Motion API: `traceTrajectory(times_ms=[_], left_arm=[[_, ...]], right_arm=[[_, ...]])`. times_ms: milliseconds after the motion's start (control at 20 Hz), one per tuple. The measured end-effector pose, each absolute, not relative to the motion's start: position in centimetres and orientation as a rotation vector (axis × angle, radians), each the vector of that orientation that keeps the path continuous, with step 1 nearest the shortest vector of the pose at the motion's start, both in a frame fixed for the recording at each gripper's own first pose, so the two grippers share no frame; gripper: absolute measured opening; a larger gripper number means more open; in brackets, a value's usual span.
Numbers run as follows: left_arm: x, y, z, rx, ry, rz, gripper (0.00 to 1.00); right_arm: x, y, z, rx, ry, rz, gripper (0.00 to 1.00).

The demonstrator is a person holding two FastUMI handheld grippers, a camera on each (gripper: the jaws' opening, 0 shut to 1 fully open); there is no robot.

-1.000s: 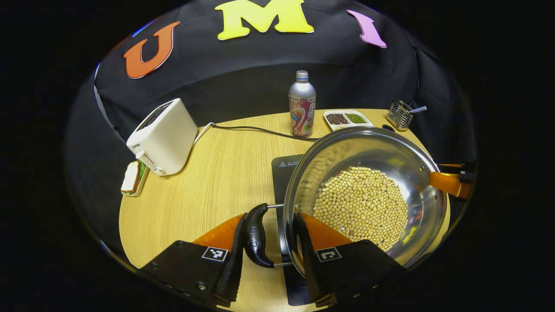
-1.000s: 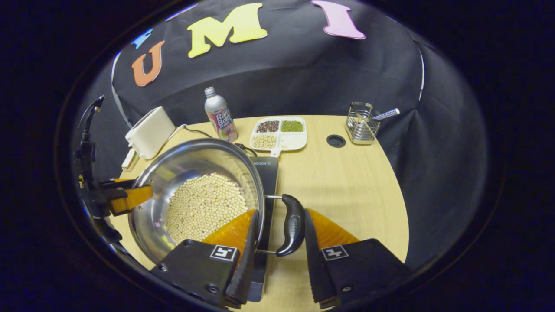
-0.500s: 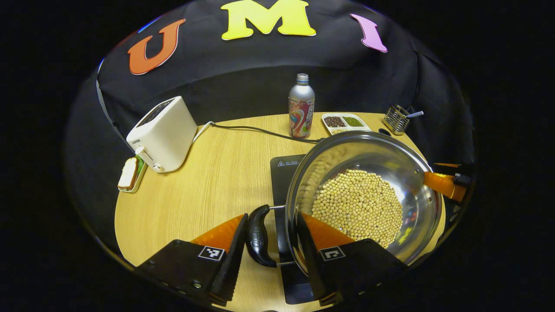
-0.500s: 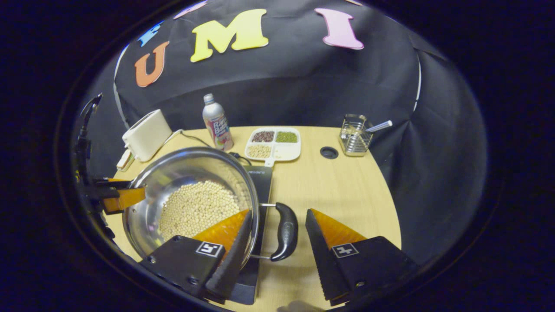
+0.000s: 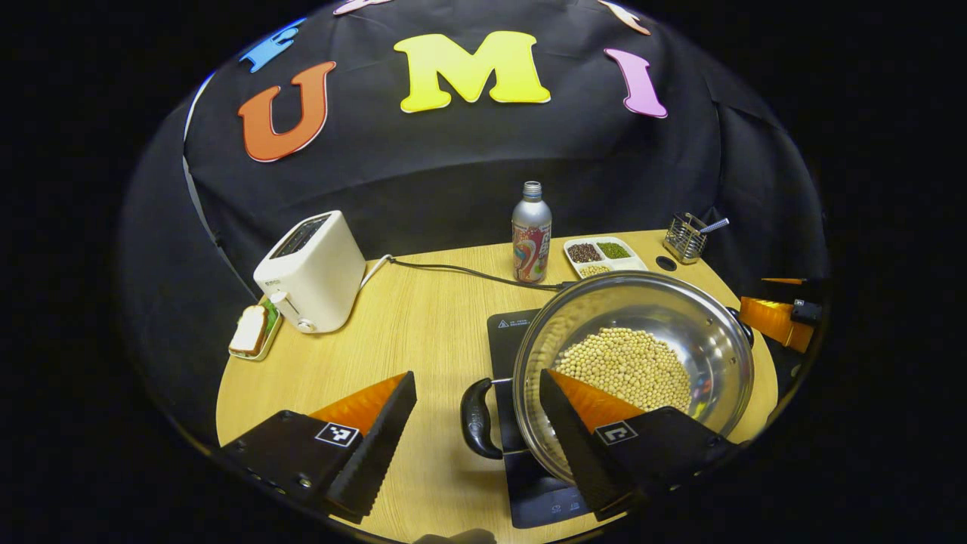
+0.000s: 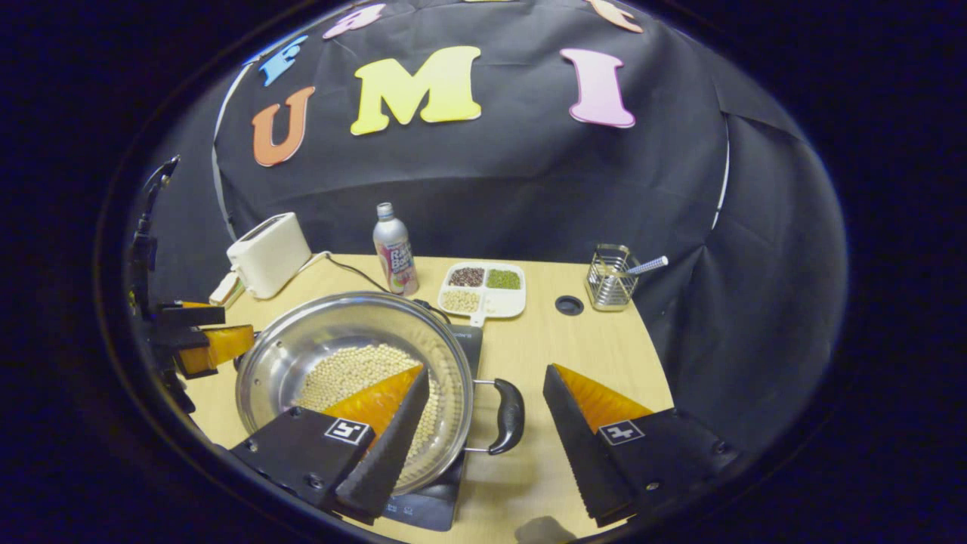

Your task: First push the handle of the pot to place it horizontally, then grasp the pot with both hands and set it on the induction cooktop.

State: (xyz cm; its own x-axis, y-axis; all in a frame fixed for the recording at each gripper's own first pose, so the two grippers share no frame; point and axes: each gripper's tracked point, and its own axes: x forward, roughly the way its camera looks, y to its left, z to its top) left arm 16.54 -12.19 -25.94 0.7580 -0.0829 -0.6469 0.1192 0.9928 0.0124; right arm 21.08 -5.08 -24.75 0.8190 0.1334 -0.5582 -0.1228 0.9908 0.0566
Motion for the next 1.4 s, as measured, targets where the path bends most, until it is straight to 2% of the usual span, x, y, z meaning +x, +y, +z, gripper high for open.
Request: traceTrajectory(times_ms=[650, 950, 1400], left_arm=[[10.3, -6.4, -12.1, 0.036, 0.416, -0.075, 0.97], [6.1, -2.8, -3.7, 0.002, 0.252, -0.075, 0.97], [-0.3, 2.8, 6.8, -0.057, 0.007, -0.025, 0.96]], right_arm=[[13.5, 0.3, -6.4, -0.048, 0.233, 0.163, 0.95], [7.7, 2.7, 2.1, -0.033, 0.058, 0.156, 1.00], [0.7, 3.2, 9.4, 0.109, -0.069, 0.159, 1.00]])
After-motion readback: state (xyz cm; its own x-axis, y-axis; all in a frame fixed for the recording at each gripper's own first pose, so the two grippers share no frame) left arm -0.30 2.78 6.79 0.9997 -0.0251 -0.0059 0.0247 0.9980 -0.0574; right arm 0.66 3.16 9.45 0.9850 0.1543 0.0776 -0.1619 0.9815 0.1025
